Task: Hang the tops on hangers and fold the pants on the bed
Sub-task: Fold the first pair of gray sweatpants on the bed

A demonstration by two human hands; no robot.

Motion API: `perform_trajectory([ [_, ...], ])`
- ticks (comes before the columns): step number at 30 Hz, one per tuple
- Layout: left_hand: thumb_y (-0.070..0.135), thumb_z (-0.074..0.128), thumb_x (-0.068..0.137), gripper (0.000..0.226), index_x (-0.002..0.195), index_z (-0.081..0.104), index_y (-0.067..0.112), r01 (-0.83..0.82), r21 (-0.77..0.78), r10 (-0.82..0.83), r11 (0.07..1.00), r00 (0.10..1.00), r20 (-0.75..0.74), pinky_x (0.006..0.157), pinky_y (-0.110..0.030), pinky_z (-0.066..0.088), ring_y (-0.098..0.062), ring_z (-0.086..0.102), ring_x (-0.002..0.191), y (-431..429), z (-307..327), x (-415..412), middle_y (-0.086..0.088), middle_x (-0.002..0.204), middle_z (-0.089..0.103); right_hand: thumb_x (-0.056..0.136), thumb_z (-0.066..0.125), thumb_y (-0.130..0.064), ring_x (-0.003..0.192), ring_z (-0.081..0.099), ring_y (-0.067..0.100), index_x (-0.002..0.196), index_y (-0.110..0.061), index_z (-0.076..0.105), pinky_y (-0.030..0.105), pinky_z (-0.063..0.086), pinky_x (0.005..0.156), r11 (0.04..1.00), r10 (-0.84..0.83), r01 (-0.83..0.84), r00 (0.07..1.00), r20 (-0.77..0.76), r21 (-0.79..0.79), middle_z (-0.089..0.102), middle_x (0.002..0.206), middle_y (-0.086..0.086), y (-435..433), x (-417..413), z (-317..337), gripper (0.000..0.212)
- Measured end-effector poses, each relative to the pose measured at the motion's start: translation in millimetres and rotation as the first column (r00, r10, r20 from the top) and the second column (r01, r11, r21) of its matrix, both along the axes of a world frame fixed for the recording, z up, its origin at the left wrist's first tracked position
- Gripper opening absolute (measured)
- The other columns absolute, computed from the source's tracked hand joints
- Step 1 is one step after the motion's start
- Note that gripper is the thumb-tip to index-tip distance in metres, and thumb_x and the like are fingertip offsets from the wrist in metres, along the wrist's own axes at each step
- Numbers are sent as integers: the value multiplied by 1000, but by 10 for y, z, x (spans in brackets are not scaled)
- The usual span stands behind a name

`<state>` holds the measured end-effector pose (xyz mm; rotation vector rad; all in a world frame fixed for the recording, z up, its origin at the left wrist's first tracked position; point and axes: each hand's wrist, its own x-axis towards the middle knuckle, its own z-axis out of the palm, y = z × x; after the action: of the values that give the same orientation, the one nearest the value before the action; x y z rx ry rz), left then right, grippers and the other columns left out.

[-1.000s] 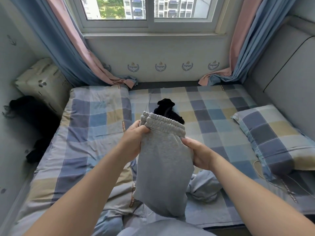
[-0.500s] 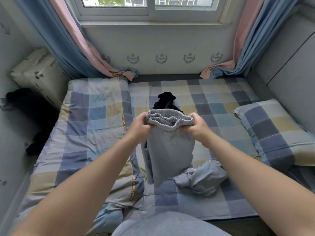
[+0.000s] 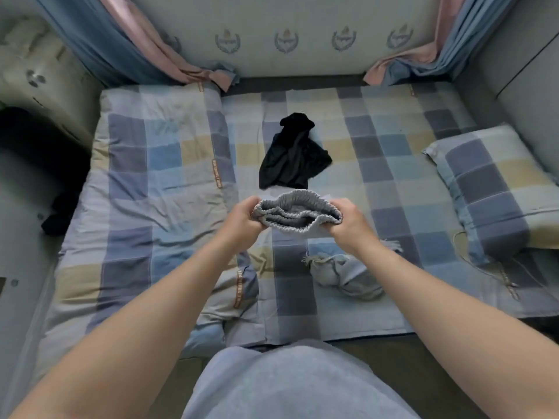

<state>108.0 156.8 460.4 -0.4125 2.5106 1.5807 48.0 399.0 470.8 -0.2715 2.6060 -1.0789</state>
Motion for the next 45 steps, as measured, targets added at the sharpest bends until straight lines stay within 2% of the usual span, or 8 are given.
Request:
perform_trajectory([
  [7,-7,71,79,26,80,58,15,43,11,-44,999,915,400,67,-34,46,-14,54,76,246,-1652,1019,-12,79,66,85,59,0,121,51,30,122,-24,63,41,38,95,937,11,-104,963,271,334,65,122,2,136,1123,-1478,45],
  [14,-2,69,84,14,97,66,-2,-13,105,-63,994,720,691,81,-39,51,-14,56,84,549,-2612,2138,-13,92,72,87,58,-6,123,52,26,121,-30,63,38,36,94,903,0,-242,826,564,355,65,123,-2,384,2089,-2337,41],
  [20,-9,61,86,28,89,70,17,-29,204,-125,978,706,697,70,-15,49,4,61,78,571,-2884,2002,15,78,72,88,59,-14,104,58,35,86,-23,58,40,42,80,920,-16,-241,767,642,310,65,95,4,403,1931,-2635,9],
  [24,-3,57,87,31,110,71,12,-51,201,-102,978,726,680,82,-36,56,-24,66,98,416,-3161,1458,-7,103,74,90,60,-19,100,61,35,99,-17,63,43,51,81,941,-34,-184,783,621,283,68,100,9,280,1358,-2910,9],
  [32,21,65,91,17,107,60,22,-144,-36,141,989,838,528,77,-29,48,-18,63,97,84,-3940,114,5,96,64,92,67,-26,90,56,21,82,-21,55,26,30,67,972,-112,2,883,456,236,61,82,-6,-99,26,-3710,17],
  [34,27,64,94,33,126,57,21,-229,-49,226,972,859,459,76,-23,44,-14,61,101,61,-4092,-102,4,111,62,95,63,-27,100,59,24,101,-20,63,24,33,73,966,-186,92,896,403,241,65,95,-1,-159,-184,-3924,9],
  [37,27,65,95,52,142,45,20,-281,-59,279,958,859,430,94,-27,46,-13,55,118,82,-4233,-182,2,136,54,98,59,-29,123,54,20,140,-16,49,24,36,96,942,-323,257,863,388,214,58,136,5,-171,-291,-4143,46],
  [45,35,76,85,68,140,42,15,-271,-255,361,928,820,444,111,-39,39,-24,46,130,324,-4410,490,-7,141,45,93,64,-34,134,40,31,146,-14,38,47,33,112,856,-478,339,806,348,390,42,147,11,223,548,-4414,62],
])
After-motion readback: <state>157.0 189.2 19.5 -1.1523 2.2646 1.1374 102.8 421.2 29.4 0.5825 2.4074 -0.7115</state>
